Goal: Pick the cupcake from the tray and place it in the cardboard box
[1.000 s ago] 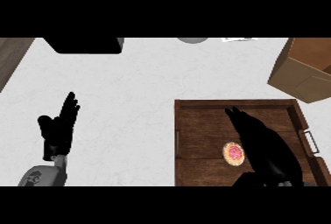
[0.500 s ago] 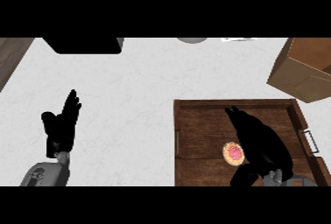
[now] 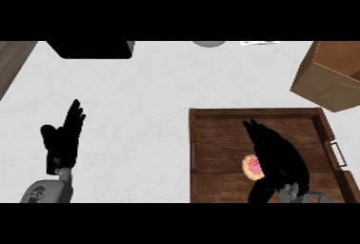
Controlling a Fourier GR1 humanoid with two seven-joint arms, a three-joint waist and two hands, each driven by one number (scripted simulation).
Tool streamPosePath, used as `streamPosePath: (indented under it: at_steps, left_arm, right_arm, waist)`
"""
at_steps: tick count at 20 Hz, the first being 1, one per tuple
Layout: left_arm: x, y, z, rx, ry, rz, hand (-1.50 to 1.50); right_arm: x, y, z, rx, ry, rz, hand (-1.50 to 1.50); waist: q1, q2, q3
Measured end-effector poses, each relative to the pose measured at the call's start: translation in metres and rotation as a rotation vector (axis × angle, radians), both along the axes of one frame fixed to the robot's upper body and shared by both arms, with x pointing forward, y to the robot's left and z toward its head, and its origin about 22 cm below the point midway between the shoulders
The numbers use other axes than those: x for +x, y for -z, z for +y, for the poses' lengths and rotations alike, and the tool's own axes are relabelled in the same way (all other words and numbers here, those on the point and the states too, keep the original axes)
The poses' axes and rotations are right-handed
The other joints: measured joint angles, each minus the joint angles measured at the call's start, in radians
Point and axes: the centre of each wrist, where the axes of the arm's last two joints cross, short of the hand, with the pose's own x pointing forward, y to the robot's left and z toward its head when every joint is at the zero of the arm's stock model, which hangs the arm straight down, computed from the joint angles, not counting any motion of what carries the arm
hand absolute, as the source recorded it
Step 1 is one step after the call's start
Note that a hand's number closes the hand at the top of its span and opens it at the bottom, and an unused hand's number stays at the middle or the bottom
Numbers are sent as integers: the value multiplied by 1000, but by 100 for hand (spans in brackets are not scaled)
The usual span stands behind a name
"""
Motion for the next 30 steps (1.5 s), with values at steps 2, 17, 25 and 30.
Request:
streamPosePath:
  at_steps: [2,17,25,30]
  left_arm:
    - [-2,2,-3,0,0,-3,0]
    - [2,3,-8,-6,6,4,0]
    - [-10,8,-7,-1,8,1,0]
    - [-14,9,-5,-3,4,3,0]
  right_arm:
    - [0,4,-2,-1,4,1,-150]
    - [14,33,7,-2,-80,-108,150]
    - [18,47,-5,3,-38,-121,150]
    - [23,46,-5,-20,-41,-131,150]
  waist:
    - [0,0,0]
    - [0,0,0]
    - [1,-2,-1]
    - [0,-1,-1]
